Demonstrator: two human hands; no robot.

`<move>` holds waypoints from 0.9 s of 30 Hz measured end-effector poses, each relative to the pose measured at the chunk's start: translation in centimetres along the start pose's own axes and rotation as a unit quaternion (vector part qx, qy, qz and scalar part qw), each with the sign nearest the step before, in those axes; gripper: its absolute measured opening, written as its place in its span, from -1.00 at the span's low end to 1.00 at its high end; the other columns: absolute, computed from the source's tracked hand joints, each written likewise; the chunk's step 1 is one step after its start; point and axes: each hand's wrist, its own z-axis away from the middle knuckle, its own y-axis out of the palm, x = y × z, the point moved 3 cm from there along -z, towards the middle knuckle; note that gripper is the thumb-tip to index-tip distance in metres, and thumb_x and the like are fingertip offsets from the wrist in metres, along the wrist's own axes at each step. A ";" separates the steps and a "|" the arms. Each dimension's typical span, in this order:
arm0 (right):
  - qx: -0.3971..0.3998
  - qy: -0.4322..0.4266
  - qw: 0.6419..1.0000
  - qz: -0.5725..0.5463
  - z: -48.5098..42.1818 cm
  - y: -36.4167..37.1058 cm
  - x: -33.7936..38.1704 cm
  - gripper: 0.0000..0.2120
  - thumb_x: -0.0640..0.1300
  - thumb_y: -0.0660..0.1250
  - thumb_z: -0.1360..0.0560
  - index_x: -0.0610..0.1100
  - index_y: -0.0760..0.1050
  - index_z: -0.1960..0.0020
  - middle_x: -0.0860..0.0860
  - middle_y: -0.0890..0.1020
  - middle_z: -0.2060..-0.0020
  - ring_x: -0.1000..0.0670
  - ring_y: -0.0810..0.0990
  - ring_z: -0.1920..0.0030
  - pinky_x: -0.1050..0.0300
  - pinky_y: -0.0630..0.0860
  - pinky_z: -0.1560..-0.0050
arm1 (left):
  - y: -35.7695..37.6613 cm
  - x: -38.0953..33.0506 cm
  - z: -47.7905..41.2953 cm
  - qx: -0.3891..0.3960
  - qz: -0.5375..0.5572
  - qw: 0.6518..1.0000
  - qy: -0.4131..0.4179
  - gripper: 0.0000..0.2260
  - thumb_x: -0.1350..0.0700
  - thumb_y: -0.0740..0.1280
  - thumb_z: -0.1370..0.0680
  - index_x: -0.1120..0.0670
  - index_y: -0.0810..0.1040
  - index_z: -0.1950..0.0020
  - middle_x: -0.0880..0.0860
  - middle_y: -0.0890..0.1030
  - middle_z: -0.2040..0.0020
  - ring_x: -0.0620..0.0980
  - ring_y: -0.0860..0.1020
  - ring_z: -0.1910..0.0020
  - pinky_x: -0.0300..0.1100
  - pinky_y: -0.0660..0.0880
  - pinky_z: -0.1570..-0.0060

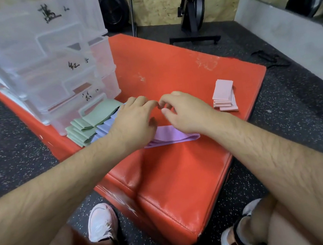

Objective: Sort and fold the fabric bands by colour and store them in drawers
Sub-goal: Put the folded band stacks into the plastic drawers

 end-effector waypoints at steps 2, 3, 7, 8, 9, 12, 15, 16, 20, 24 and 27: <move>-0.025 -0.029 0.999 0.005 -1.0 -0.1 1.5 -0.81 -0.01 0.19 -0.58 0.03 0.50 -0.15 -0.05 0.56 -0.02 -0.17 0.54 -0.07 -0.14 0.52 -0.08 | -1.5 0.8 0.1 -0.011 -0.010 1.000 0.002 -0.54 -0.01 0.09 -0.37 0.07 0.54 -0.18 0.06 0.56 -0.07 0.18 0.49 -0.05 0.08 0.47 -0.04; -0.033 -0.036 0.999 0.003 -1.6 -0.1 2.2 -0.81 -0.03 0.19 -0.58 0.01 0.50 -0.14 -0.06 0.56 -0.01 -0.17 0.53 -0.07 -0.15 0.52 -0.08 | -2.2 1.4 0.3 -0.016 -0.012 1.000 -0.002 -0.53 -0.01 0.09 -0.37 0.08 0.54 -0.18 0.06 0.56 -0.08 0.18 0.49 -0.06 0.07 0.47 -0.06; -0.029 -0.066 0.997 -0.025 -4.8 0.6 5.6 -0.81 -0.04 0.19 -0.57 -0.04 0.54 -0.09 -0.06 0.58 0.01 -0.18 0.54 -0.07 -0.15 0.50 -0.08 | -3.6 4.9 1.2 -0.026 0.009 0.999 -0.041 -0.52 -0.01 0.08 -0.41 0.14 0.55 -0.21 0.11 0.58 -0.14 0.20 0.53 -0.11 0.04 0.47 -0.12; -0.025 -0.076 0.997 -0.024 -5.6 1.0 6.4 -0.80 -0.04 0.18 -0.57 -0.05 0.55 -0.07 -0.06 0.60 0.01 -0.19 0.54 -0.07 -0.14 0.50 -0.08 | -3.6 5.7 1.4 -0.023 0.014 0.998 -0.056 -0.51 0.00 0.07 -0.41 0.15 0.55 -0.20 0.12 0.59 -0.14 0.21 0.54 -0.11 0.03 0.48 -0.12; -0.023 -0.086 0.996 -0.020 -6.5 1.6 7.3 -0.79 -0.04 0.18 -0.57 -0.06 0.56 -0.06 -0.07 0.62 0.00 -0.20 0.55 -0.07 -0.14 0.50 -0.09 | -3.6 6.8 1.7 -0.016 0.016 0.997 -0.074 -0.52 0.02 0.08 -0.42 0.16 0.56 -0.21 0.13 0.59 -0.14 0.22 0.54 -0.11 0.03 0.48 -0.11; -0.020 -0.092 0.995 0.015 -8.9 3.4 9.2 -0.79 -0.05 0.19 -0.60 -0.07 0.58 -0.07 -0.09 0.65 -0.05 -0.22 0.54 -0.12 -0.10 0.47 -0.12 | -3.3 10.0 2.9 0.002 0.020 0.993 -0.119 -0.59 0.09 0.16 -0.45 0.17 0.55 -0.23 0.14 0.58 -0.16 0.24 0.55 -0.10 0.08 0.50 -0.09; 0.001 -0.056 0.997 0.054 -11.3 5.1 9.6 -0.74 -0.03 0.14 -0.62 -0.08 0.56 -0.13 -0.11 0.64 -0.14 -0.23 0.50 -0.19 -0.07 0.41 -0.19 | -2.6 12.4 3.9 0.032 0.009 0.990 -0.135 -0.61 0.08 0.13 -0.49 0.14 0.57 -0.22 0.10 0.58 -0.19 0.21 0.54 -0.15 0.06 0.50 -0.13; 0.013 -0.038 0.997 0.061 -11.9 5.6 9.5 -0.72 -0.03 0.12 -0.63 -0.08 0.54 -0.17 -0.11 0.62 -0.18 -0.23 0.48 -0.22 -0.07 0.38 -0.23 | -2.3 13.0 4.1 0.043 -0.001 0.990 -0.136 -0.63 0.06 0.10 -0.50 0.12 0.57 -0.19 0.07 0.58 -0.18 0.19 0.54 -0.15 0.06 0.50 -0.12; 0.082 0.045 0.993 0.070 -14.2 7.1 8.6 -0.67 0.02 0.12 -0.62 -0.10 0.48 -0.28 -0.13 0.59 -0.25 -0.23 0.48 -0.29 -0.08 0.33 -0.30 | -1.3 14.5 4.0 0.062 -0.001 0.987 -0.146 -0.56 -0.02 -0.06 -0.50 0.08 0.57 -0.02 0.07 0.57 -0.03 0.19 0.54 -0.04 0.06 0.49 -0.05; 0.132 0.094 0.986 0.028 -15.7 7.4 8.2 -0.66 0.12 0.19 -0.53 -0.07 0.52 -0.14 -0.05 0.62 -0.15 -0.18 0.55 -0.21 -0.04 0.36 -0.19 | -1.0 15.1 4.1 0.048 0.033 0.988 -0.141 -0.70 0.09 0.06 -0.52 0.13 0.58 0.10 0.11 0.55 0.08 0.21 0.54 0.07 0.04 0.48 0.00; 0.172 0.123 0.977 -0.012 -16.1 7.1 8.0 -0.71 0.15 0.23 -0.39 -0.04 0.52 0.08 0.00 0.61 0.07 -0.15 0.55 -0.04 -0.06 0.32 -0.15 | -1.3 15.3 4.2 0.036 0.051 0.989 -0.135 -0.77 0.12 0.10 -0.51 0.11 0.51 0.22 0.12 0.53 0.15 0.22 0.53 0.14 0.02 0.47 0.06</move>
